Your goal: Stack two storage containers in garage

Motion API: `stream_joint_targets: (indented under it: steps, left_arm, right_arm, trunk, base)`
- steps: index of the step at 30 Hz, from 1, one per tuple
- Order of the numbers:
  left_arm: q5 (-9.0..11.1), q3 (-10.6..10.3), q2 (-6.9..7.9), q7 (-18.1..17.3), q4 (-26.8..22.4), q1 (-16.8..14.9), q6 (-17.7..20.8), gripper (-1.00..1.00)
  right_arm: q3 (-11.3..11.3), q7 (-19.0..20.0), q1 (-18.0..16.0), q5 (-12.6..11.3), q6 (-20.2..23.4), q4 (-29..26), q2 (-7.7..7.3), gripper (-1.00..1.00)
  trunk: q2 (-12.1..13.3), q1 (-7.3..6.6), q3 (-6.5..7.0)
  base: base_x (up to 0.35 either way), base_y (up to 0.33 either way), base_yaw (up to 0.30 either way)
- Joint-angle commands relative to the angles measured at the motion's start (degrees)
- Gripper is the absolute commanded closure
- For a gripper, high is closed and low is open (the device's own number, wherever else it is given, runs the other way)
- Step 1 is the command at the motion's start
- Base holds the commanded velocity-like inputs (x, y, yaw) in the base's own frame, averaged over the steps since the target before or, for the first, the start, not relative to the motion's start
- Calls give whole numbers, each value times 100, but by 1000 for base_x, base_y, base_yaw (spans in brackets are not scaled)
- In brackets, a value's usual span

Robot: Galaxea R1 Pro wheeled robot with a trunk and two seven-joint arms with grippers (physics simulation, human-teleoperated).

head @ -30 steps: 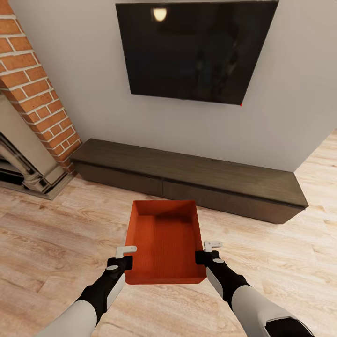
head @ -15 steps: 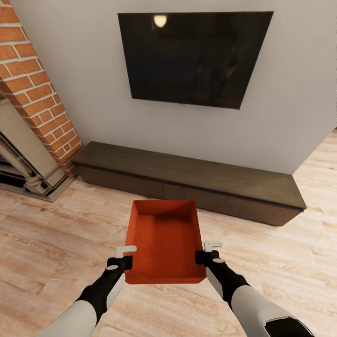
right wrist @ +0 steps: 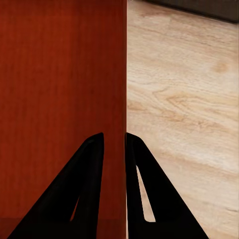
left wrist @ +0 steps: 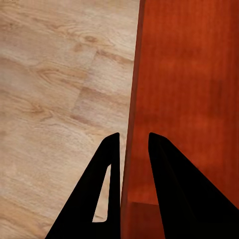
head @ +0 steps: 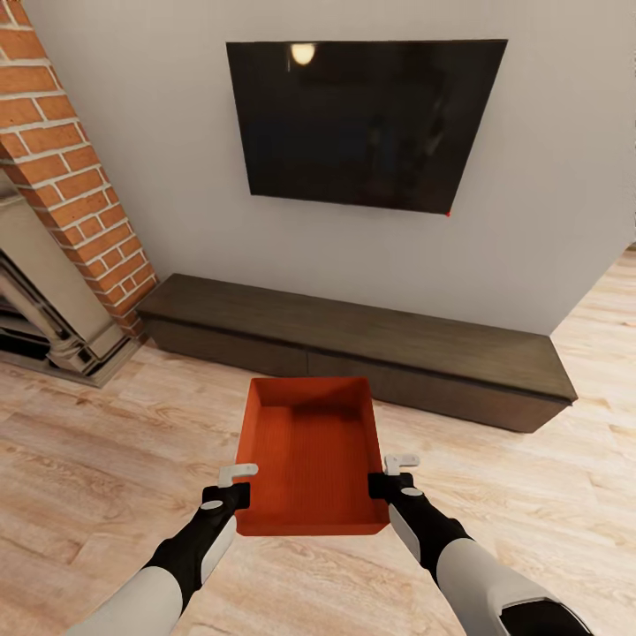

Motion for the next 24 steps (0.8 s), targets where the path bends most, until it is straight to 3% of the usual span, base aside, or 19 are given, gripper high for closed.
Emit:
stream_joint_targets:
  steps: [1,24]
  left_arm:
    - [64,-58,34,85,31,-1,40,100]
    - [64,-57,27,93,31,-1,40,100]
  right_arm:
    - [27,-35,-6,45,35,-32,-8,100]
    - [22,-35,-8,46,35,-32,-16,100]
  trunk:
    - [-10,3,1]
    - [-10,3,216]
  base:
    - [0,0,0]
    - [0,0,0]
